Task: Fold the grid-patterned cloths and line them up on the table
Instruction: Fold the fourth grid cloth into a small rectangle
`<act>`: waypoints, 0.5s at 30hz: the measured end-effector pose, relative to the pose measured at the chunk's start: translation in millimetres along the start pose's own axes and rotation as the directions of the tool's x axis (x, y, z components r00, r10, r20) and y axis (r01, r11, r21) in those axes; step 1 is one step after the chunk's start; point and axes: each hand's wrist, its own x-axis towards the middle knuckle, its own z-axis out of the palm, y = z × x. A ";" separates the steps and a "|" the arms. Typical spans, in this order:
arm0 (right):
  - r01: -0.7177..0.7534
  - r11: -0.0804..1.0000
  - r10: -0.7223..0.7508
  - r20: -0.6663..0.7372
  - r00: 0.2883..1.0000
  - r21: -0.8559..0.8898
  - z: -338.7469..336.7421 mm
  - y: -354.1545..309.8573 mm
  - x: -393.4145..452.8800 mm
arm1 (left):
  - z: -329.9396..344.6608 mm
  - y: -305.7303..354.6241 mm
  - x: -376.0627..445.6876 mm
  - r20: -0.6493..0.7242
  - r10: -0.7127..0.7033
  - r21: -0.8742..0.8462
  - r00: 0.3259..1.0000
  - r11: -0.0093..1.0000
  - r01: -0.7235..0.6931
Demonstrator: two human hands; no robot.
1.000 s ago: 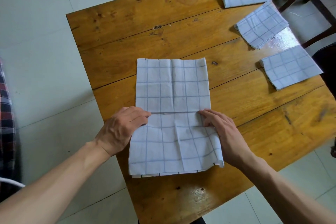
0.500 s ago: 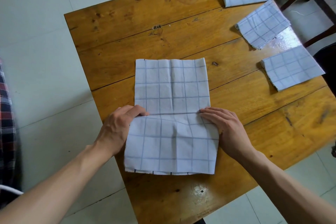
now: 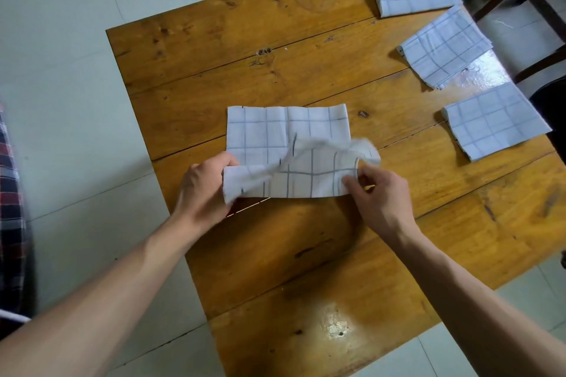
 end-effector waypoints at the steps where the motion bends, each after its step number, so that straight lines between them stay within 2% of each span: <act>1: -0.006 1.000 0.006 -0.009 1.000 -0.029 1.5 -0.7 2.8 | 1.0 2.9 2.3 -0.028 -0.044 -0.010 0.999 0.999 0.043; 4: -0.038 0.999 0.037 -0.036 0.999 -0.022 2.4 -4.6 8.4 | 5.0 7.9 9.9 -0.097 -0.179 0.012 0.979 0.983 0.181; 8: -0.075 0.997 0.073 -0.098 0.993 -0.016 0.5 -8.2 8.6 | 8.4 10.5 14.0 -0.165 -0.232 0.070 0.959 0.967 0.246; 12: -0.090 0.996 0.087 -0.110 0.990 -0.017 1.0 -8.9 6.9 | 10.0 14.3 11.3 -0.181 -0.301 -0.054 0.936 0.953 0.297; 15: -0.137 0.990 0.140 -0.114 0.983 0.039 0.4 -11.1 5.4 | 11.8 11.9 2.7 -0.219 -0.290 -0.120 0.932 0.955 0.270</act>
